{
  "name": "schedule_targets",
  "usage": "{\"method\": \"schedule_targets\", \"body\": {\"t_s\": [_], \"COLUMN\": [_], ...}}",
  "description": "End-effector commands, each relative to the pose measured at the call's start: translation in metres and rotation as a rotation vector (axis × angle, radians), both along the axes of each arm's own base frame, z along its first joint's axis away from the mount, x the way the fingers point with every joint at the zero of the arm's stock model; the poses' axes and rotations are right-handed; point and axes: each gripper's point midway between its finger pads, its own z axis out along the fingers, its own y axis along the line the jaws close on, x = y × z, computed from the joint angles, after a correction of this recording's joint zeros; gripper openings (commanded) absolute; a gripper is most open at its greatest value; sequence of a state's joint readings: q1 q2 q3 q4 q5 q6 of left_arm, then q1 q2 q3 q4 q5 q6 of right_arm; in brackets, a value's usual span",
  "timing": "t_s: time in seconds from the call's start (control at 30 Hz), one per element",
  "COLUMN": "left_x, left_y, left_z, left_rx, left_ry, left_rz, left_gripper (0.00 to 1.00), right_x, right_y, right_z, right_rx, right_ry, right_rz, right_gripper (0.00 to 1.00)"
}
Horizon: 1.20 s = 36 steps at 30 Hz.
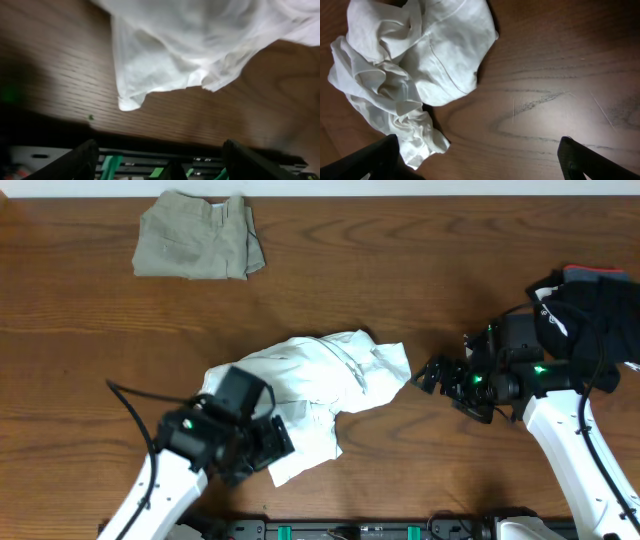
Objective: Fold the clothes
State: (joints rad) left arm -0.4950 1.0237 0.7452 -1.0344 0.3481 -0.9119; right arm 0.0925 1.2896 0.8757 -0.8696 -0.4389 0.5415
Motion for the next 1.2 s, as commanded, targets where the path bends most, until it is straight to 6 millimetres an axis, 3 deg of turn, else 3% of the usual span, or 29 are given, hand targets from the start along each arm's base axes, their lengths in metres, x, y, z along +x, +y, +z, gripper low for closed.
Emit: {"method": "schedule_targets", "body": {"t_s": [0.0,0.13,0.4,0.67,1.17], "left_x": [-0.020,-0.024,-0.016,-0.008,-0.013], "left_y": [-0.007,-0.014,0.008,0.001,-0.006], "left_z": [-0.022,-0.042,-0.063,-0.080,-0.104], "left_rx": [0.005,0.015,0.162,0.174,0.150], "left_ry": [0.109,0.116,0.098,0.109,0.148], "left_rz": [0.129,0.147,0.219,0.191,0.144], "left_gripper": [0.81,0.81,0.82,0.82,0.81], "right_x": [0.001,0.003,0.000,-0.002,-0.002], "right_y": [0.003,0.003,0.003,0.001,-0.002], "right_z": [0.001,0.002,0.001,-0.001,-0.002], "right_rx": [0.013,0.013,0.012,0.000,-0.018], "right_ry": [0.000,-0.004,0.006,0.014,0.011], "right_rz": [-0.012,-0.015,-0.015,-0.011,-0.009], "right_gripper": [0.99,0.99,0.99,0.99,0.99]}}
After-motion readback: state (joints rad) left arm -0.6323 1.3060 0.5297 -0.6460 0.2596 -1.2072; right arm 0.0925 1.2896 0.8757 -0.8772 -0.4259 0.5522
